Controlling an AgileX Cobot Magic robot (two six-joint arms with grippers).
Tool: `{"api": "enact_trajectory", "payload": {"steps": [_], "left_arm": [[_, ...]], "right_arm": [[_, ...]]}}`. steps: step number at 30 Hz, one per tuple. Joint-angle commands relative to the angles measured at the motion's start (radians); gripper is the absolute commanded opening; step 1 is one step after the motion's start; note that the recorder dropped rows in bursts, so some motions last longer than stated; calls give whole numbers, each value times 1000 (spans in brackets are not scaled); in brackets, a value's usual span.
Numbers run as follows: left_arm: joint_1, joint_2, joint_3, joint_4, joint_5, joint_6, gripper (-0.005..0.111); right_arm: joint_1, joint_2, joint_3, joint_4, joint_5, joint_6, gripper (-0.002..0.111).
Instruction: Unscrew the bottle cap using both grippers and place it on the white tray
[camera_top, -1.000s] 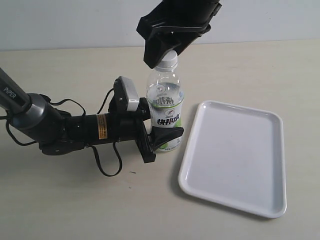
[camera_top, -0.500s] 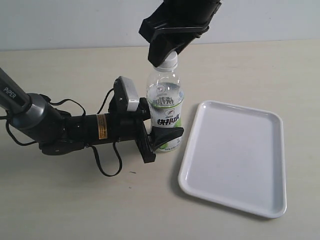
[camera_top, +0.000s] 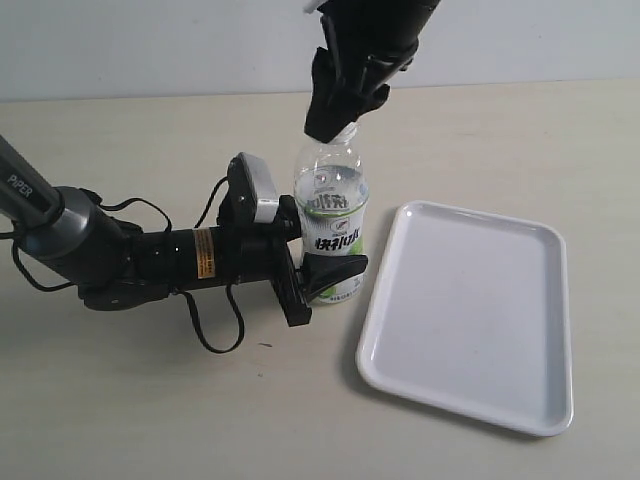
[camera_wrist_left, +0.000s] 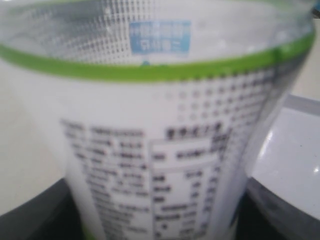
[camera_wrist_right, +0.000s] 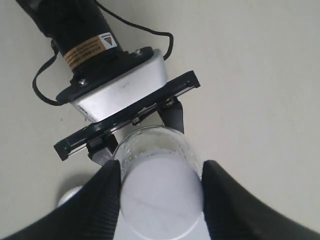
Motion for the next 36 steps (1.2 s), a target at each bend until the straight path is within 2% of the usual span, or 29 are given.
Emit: {"api": "enact_trajectory", "payload": {"steps": [1,6,9,11,12,13,14,17,19,23,29,32,36], "left_arm": [[-7,0,0,7,34,4,0],[-7,0,0,7,34,4,0],[-7,0,0,7,34,4,0],[-7,0,0,7,34,4,0],[-7,0,0,4,34,4,0],[-7,0,0,2,34,4,0],[-7,0,0,2,34,4,0],[-7,0,0,1,34,7,0],[-7,0,0,1,34,17,0],[-7,0,0,1,34,20,0],[-7,0,0,1,34,20,0],[-7,0,0,1,34,20,0],[-7,0,0,1,34,20,0]], "right_arm": [[1,0,-8,-5,-4,-181,0],[1,0,-8,-4,-4,-396,0],[1,0,-8,-4,-4,-419,0],[1,0,-8,18,-4,-394,8],[1,0,-8,38,-4,-364,16],[1,0,-8,45,-4,-356,20],[1,0,-8,49,-4,-335,32],[1,-9,-8,68,-4,-335,53],[1,-25,-8,74,-4,-241,59],[1,-54,-8,84,-18,-28,60],[1,-63,-8,-16,-67,689,60],[1,-54,-8,-53,-63,813,60],[1,-43,-8,-43,-56,835,60]]}}
